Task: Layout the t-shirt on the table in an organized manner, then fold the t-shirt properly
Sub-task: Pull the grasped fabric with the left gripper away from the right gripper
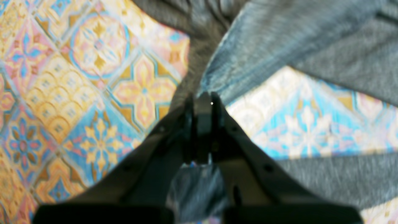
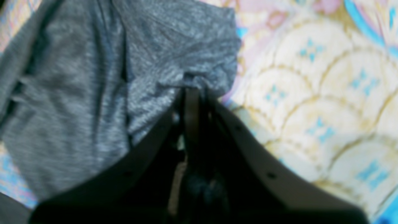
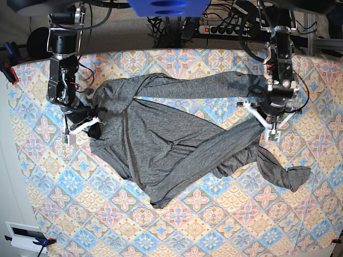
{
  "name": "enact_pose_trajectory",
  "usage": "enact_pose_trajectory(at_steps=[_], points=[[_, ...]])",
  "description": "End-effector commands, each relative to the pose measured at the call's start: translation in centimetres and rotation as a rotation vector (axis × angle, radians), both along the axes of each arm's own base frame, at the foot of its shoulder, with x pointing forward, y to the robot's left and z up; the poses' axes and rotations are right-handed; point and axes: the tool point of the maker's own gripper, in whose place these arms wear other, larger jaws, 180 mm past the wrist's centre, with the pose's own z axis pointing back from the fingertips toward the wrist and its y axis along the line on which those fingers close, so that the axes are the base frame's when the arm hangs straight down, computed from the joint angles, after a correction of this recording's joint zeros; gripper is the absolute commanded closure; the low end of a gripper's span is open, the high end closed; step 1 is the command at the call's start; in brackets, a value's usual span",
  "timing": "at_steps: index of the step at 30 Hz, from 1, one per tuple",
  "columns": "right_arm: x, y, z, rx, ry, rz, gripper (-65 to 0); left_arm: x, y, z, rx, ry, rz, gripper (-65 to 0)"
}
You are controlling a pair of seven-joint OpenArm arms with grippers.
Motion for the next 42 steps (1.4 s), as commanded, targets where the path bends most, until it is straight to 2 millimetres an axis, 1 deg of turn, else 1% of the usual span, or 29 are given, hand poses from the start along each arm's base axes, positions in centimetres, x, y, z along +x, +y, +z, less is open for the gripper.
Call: enact_pose_trajectory(at_steps=[1,3,4,6,10,14,15,17,21,23,25,28,31,33,36,38,39,42], points=[[-4.7,-4.1,-4.2,-0.201,0.266,-0.058,-0.1,0.6,1.7,2.0,0.029,-0.067,0.035,0.0],[-4.7,-4.3,-4.2,-0.227,0.269,-0.049,-0.1,0.5,3.0,3.0,0.003,-0.097,0.069,0.0],[-4.7,-3.9,-4.3,-0.221,0.269,-0.047,-0.1,0.4,3.6,3.5,-0.008,-0.111,0.081,0.0],[-4.6,-3.6,-4.3,-0.217,0.262,-0.047,-0.1,0.3,5.8,5.1,-0.027,-0.157,0.125,0.0],[-4.7,-3.6,-4.5,-0.217,0.267,-0.046,-0.1,-0.4,9.6,7.5,-0.073,-0.237,0.225,0.0],[-4.7,-3.6,-4.5,-0.217,0.267,-0.046,-0.2,-1.5,12.4,9.1,-0.113,-0.303,0.319,0.0],[-4.7,-3.6,-4.5,-0.217,0.267,-0.046,-0.2,-1.8,12.8,9.1,-0.119,-0.305,0.332,0.0],[-4.7,-3.6,-4.5,-0.217,0.267,-0.046,-0.2,-2.1,12.7,8.3,-0.139,-0.266,0.341,0.0],[-4.7,-3.6,-4.5,-0.217,0.267,-0.046,-0.4,-2.6,12.9,7.5,-0.142,-0.234,0.354,-0.3],[-4.7,-3.6,-4.5,-0.217,0.267,-0.045,-0.4,-2.8,13.1,6.8,-0.151,-0.216,0.367,-3.1],[-4.7,-3.6,-4.5,-0.217,0.267,-0.045,-0.4,-3.2,13.5,5.4,-0.171,-0.18,0.39,-8.3],[-4.7,-3.6,-4.5,-0.217,0.267,-0.045,-0.4,-3.7,14.0,3.3,-0.198,-0.125,0.419,-17.8],[-4.5,-3.5,-4.2,-0.219,0.258,-0.043,-0.5,-3.9,13.9,2.8,-0.211,-0.11,0.421,-25.4],[-4.6,-3.5,-4.2,-0.219,0.26,-0.042,-0.5,-4.1,14.0,2.9,-0.207,-0.115,0.417,-28.2],[-4.5,-3.5,-4.1,-0.22,0.253,-0.044,-0.5,-3.4,13.0,4.7,-0.213,-0.169,0.378,-28.4],[-3.5,-3.4,-2.7,-0.227,0.208,-0.039,-0.5,-2.9,11.9,6.1,-0.23,-0.211,0.342,-27.7],[-2.8,-3.2,-1.8,-0.231,0.181,-0.033,-0.5,-2.8,11.3,6.3,-0.25,-0.222,0.33,-27.1],[-0.8,-2.7,1.2,-0.244,0.086,-0.022,-0.5,-2.3,10.5,6.8,-0.291,-0.245,0.309,-25.4]])
